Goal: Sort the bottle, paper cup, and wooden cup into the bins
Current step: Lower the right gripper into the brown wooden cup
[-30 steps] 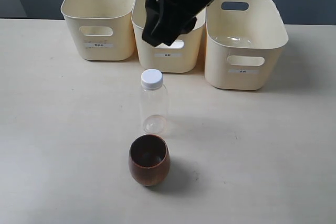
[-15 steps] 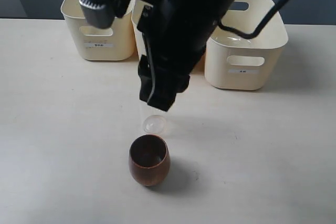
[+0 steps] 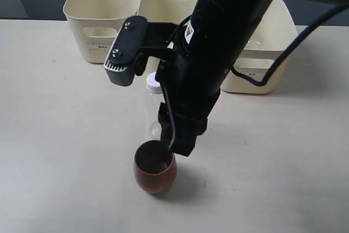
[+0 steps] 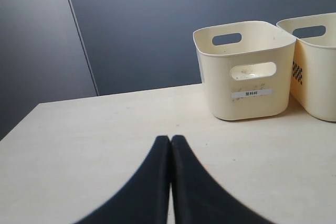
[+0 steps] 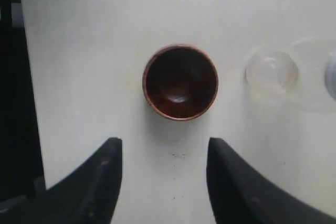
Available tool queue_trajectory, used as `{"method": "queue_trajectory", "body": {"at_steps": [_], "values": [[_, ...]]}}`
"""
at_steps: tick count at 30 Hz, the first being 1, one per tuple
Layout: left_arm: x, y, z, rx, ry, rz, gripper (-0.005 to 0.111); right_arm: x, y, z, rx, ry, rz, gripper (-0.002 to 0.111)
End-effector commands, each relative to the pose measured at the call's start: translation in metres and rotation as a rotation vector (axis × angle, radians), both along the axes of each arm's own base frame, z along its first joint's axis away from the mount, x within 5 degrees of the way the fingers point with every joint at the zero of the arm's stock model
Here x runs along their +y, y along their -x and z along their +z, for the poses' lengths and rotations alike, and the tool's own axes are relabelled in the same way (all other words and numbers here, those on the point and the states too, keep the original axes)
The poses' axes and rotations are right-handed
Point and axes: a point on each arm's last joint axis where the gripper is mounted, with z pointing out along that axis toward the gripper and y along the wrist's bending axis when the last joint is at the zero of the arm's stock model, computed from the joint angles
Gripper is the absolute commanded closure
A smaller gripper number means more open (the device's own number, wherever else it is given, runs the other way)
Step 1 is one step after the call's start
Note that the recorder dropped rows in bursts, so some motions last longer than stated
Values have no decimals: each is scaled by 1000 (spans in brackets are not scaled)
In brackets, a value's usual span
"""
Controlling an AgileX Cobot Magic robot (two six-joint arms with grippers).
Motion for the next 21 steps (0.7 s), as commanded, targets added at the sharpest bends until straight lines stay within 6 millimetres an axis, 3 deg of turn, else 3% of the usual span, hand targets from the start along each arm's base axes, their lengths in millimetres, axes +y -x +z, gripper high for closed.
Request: {"method": "queue_trajectory", "body": {"at_steps": [1,13,21], "values": [[0,0,0,-10,2,1,107,8,-5,-16,13,11,16,60],[0,0,0,-10,2,1,107,24,-18,-62,83,62,41,60],[0,0,0,-10,2,1,107,30,-19,-76,125,59,57,60]]}}
